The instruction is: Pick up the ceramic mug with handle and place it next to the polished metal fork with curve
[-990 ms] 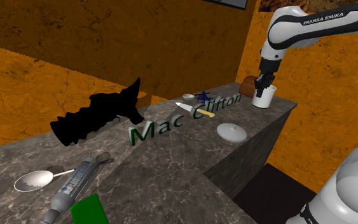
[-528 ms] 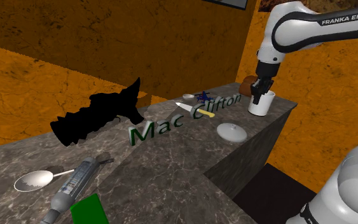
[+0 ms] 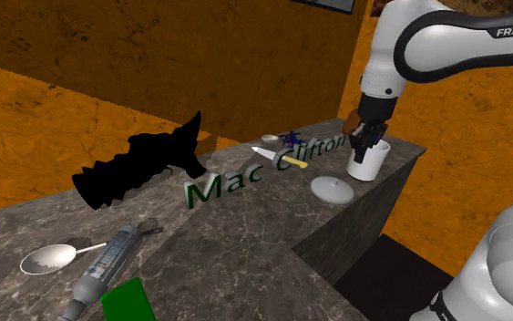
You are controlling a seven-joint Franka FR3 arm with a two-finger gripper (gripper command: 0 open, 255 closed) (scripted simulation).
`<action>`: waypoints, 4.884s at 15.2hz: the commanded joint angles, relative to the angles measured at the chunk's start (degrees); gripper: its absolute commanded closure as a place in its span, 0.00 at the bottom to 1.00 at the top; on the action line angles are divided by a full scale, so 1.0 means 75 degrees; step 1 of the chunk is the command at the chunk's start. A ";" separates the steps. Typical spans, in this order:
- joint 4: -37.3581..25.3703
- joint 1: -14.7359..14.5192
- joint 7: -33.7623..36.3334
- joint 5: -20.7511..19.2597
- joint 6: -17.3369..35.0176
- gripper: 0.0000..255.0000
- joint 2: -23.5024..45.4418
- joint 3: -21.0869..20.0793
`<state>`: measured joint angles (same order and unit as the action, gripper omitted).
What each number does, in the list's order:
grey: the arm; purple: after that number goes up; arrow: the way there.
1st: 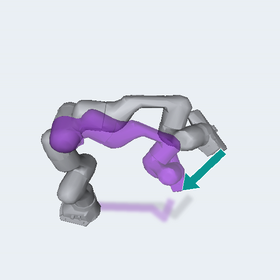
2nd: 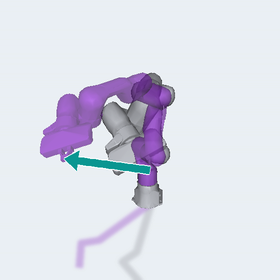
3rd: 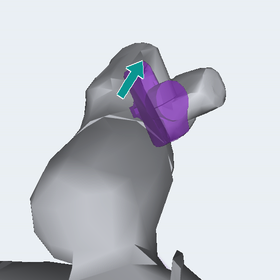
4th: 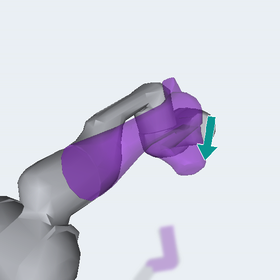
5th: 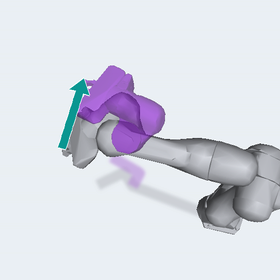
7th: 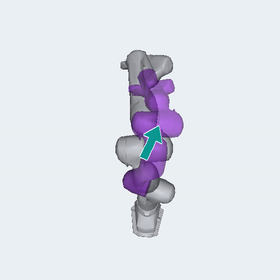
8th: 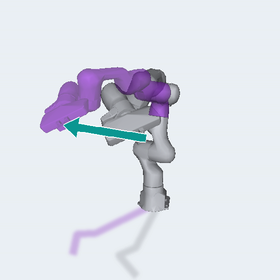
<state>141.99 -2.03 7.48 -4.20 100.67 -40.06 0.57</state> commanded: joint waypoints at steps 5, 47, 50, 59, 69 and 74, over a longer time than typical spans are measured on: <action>0.0200 -0.0511 0.1090 0.0702 -0.0297 1.00 -0.0446 -0.0965; 0.0948 -0.1643 0.4451 0.2881 0.2277 1.00 0.1159 -0.4710; 0.1137 -0.1621 0.4479 0.2907 0.2648 1.00 0.1342 -0.4832; 0.1360 -0.1576 0.4528 0.2923 0.3142 1.00 0.1619 -0.4999; 0.1032 -0.1615 0.4491 0.2889 0.2517 0.00 0.1313 -0.4812; 0.0707 -0.1631 0.4476 0.2836 0.1985 0.00 0.1101 -0.4657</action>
<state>147.44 -14.28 41.06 17.11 115.82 -31.73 -34.43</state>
